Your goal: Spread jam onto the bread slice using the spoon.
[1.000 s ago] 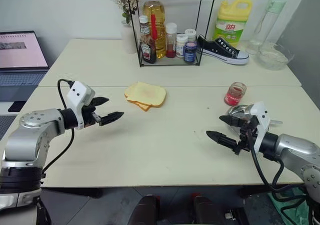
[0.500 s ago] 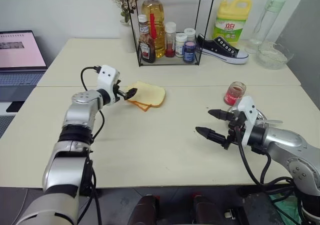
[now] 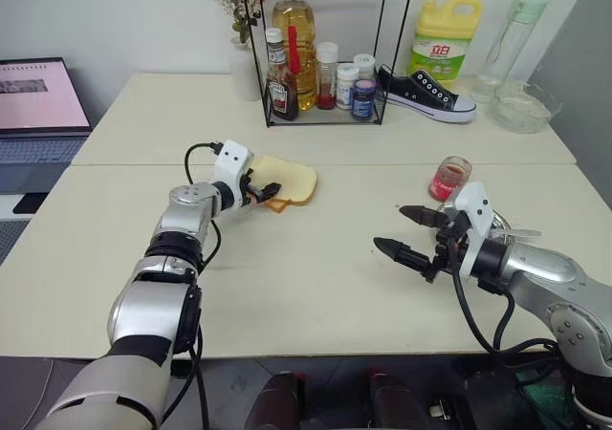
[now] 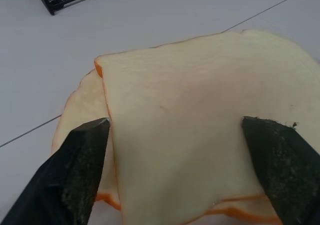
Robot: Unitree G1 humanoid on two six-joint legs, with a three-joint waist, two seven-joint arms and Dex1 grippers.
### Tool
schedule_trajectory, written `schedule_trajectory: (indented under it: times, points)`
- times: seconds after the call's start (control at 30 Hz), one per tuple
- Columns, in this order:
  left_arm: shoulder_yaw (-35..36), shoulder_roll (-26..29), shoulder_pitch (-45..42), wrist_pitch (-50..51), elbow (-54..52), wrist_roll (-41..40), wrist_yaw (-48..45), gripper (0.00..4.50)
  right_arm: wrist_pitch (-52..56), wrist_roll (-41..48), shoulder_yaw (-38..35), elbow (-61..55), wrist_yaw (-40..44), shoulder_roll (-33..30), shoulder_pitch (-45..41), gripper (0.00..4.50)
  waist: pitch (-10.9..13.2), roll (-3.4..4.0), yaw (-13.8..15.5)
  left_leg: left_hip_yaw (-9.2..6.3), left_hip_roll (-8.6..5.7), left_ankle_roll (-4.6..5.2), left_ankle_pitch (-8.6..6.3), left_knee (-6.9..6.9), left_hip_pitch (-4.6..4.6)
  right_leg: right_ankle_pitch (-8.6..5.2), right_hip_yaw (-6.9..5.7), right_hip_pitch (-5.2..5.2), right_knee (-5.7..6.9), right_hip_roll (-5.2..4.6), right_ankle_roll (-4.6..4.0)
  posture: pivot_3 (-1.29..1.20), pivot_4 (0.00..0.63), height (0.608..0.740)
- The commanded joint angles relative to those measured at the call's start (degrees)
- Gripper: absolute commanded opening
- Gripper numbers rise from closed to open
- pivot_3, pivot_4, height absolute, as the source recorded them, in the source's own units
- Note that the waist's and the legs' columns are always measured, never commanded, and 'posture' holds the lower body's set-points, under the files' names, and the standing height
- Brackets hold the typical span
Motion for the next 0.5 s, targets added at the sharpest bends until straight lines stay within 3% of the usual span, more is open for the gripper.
schedule_trajectory:
  times: [0.03, 0.37, 0.5]
  points:
    - [0.48, -0.58, -1.55, -1.09, 0.69, 0.19, -0.46, 3.25, -0.28, 1.20, -1.76, -1.44, -0.69, 0.15, -1.11, 4.50, 0.00, 0.00, 0.00, 0.00, 0.00, 0.00, 0.00, 0.00, 0.00, 0.00, 0.00, 0.00, 0.00, 0.00, 0.00, 0.00, 0.150, 0.740]
    - [1.10, -1.23, -2.57, -2.54, 1.92, 0.17, -0.07, 0.03, -0.12, 1.14, -1.40, -0.56, -1.17, 0.34, -2.67, 4.50, 0.00, 0.00, -0.02, -0.01, 0.00, 0.00, 0.00, 0.01, 0.01, 0.00, -0.01, 0.00, 0.04, 0.01, 0.00, 0.00, 0.150, 0.740]
    - [1.30, -1.16, -2.92, -2.57, 1.22, -0.06, -0.48, 0.03, -0.17, 1.08, -1.44, -0.34, -1.15, 0.33, -2.70, 4.50, 0.00, 0.00, -0.02, -0.01, 0.00, 0.00, 0.00, 0.01, 0.00, 0.00, -0.01, 0.00, 0.03, 0.01, 0.00, 0.00, 0.150, 0.740]
